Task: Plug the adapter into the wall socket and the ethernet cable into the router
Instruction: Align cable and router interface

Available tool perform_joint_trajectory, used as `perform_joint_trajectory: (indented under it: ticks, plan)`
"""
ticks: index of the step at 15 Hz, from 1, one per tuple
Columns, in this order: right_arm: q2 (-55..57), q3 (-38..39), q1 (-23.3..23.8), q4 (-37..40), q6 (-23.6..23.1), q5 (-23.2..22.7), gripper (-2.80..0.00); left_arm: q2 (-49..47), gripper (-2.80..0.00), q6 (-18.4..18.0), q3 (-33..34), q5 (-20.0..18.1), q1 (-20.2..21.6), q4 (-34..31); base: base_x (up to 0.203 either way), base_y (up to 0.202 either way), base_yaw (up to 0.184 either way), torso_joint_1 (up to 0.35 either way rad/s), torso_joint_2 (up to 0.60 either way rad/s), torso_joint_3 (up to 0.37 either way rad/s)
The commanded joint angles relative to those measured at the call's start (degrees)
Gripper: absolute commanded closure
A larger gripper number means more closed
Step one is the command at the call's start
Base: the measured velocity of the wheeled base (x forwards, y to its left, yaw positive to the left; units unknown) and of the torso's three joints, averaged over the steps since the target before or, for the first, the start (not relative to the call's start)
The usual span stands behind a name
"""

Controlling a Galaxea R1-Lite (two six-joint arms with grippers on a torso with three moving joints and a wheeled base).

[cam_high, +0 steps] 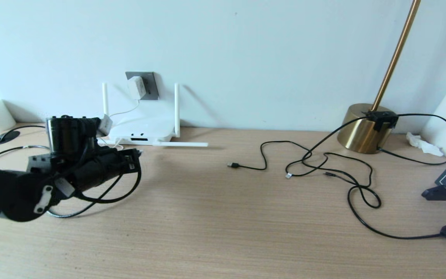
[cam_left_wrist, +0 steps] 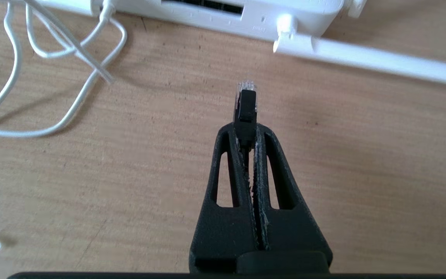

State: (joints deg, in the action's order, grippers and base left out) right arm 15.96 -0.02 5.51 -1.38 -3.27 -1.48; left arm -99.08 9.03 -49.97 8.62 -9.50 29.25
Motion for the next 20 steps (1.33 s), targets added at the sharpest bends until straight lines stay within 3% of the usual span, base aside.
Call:
perform_joint_trajectory:
  ticks: [1,5,7,12,16,20]
  plan:
    - [0.21,0.64,0.03,-0.03,0.10,-0.02,-2.80,2.16,0.00,1.27,-4.00,-0.14,-0.01,-6.85,0.000,0.000,0.000,0.000,0.00,0.000]
    - [0.21,0.64,-0.06,-0.03,0.28,0.02,-2.80,1.53,0.00,2.88,-8.76,-1.40,0.70,-14.82,0.000,0.000,0.000,0.000,0.00,0.000]
    - [0.21,0.64,0.03,-0.03,0.45,0.16,-2.80,1.44,0.00,5.79,-10.50,-3.67,1.41,-17.29,0.000,0.000,0.000,0.000,0.00,0.000]
    - [0.21,0.64,-0.03,-0.03,0.63,0.24,-2.80,-0.57,0.00,6.17,-10.28,-3.64,3.44,-16.45,0.000,0.000,0.000,0.000,0.00,0.000]
    - [0.21,0.64,-0.04,-0.05,0.54,0.24,-2.80,-1.81,0.00,5.40,-7.44,-3.86,3.89,-8.59,0.000,0.000,0.000,0.000,0.00,0.000]
    - [0.21,0.64,0.03,-0.12,0.72,0.42,-2.80,-2.75,0.00,4.80,-7.60,-5.51,4.49,-6.12,0.000,0.000,0.000,0.000,0.00,0.000]
